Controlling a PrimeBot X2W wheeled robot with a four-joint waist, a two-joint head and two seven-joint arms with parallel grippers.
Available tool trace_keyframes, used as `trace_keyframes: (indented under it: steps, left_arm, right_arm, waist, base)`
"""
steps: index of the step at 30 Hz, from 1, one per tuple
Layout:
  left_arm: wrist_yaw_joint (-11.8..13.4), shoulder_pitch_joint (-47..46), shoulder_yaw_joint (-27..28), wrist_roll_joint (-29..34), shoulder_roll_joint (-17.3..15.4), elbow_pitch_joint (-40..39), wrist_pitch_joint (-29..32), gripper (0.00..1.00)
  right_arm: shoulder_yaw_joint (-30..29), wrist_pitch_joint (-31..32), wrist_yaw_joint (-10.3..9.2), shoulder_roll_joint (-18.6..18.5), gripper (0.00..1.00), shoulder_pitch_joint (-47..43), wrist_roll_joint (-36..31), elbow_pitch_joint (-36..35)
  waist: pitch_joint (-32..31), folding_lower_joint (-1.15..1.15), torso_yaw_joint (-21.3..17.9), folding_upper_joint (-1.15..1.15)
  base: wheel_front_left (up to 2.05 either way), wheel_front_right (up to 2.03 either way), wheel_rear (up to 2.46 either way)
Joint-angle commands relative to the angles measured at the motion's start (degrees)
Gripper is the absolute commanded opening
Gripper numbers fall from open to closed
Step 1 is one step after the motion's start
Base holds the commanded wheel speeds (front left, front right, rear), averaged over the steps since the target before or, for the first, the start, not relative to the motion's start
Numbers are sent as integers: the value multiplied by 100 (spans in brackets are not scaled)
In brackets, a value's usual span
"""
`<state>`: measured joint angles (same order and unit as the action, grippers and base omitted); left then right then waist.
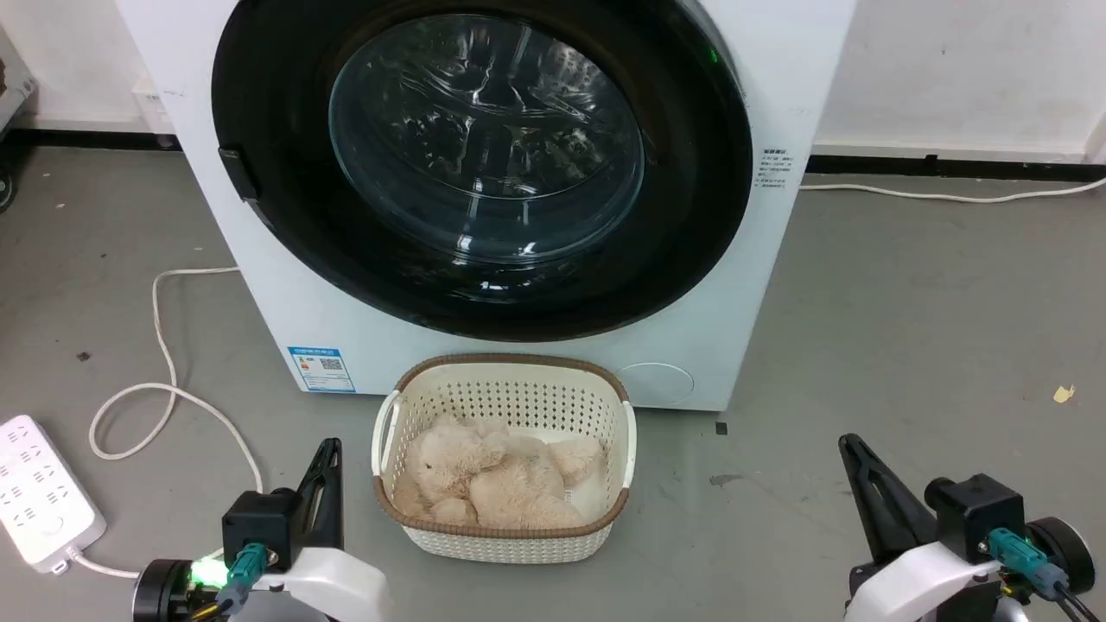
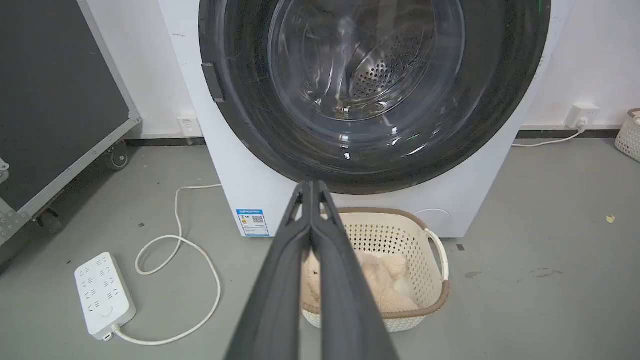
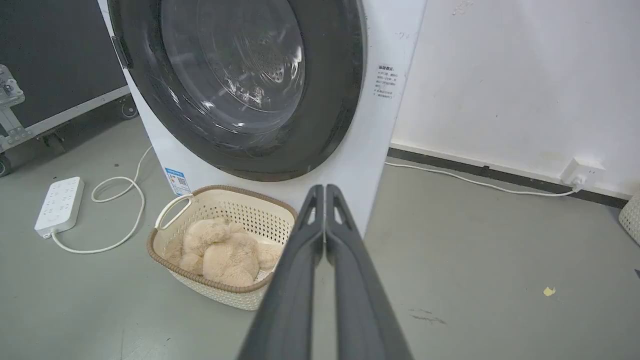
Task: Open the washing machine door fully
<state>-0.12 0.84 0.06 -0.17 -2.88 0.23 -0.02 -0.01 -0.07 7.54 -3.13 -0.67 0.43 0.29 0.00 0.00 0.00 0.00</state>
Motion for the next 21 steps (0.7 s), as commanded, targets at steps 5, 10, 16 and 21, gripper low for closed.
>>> trace_keyframes:
  steps: [5, 10, 16, 21]
  left_arm:
    - [12, -84, -6, 17, 1, -23, 2, 0]
    - [12, -84, -6, 17, 1, -23, 2, 0]
    - [12, -84, -6, 17, 1, -23, 2, 0]
    - [12, -84, -6, 17, 1, -23, 2, 0]
  right_arm:
    - [1, 7, -5, 25, 0, 67, -43, -29]
    - [1, 7, -5, 25, 0, 67, -43, -29]
    - [1, 7, -5, 25, 0, 67, -43, -29]
    - [1, 7, -5, 25, 0, 67, -43, -29]
  waist:
    - [0, 0, 0, 0]
    - [0, 0, 0, 0]
    - [0, 0, 0, 0]
    - [0, 0, 0, 0]
  base:
    - [0, 0, 0]
    - [0, 0, 0]
    - [0, 0, 0]
    - [0, 0, 0]
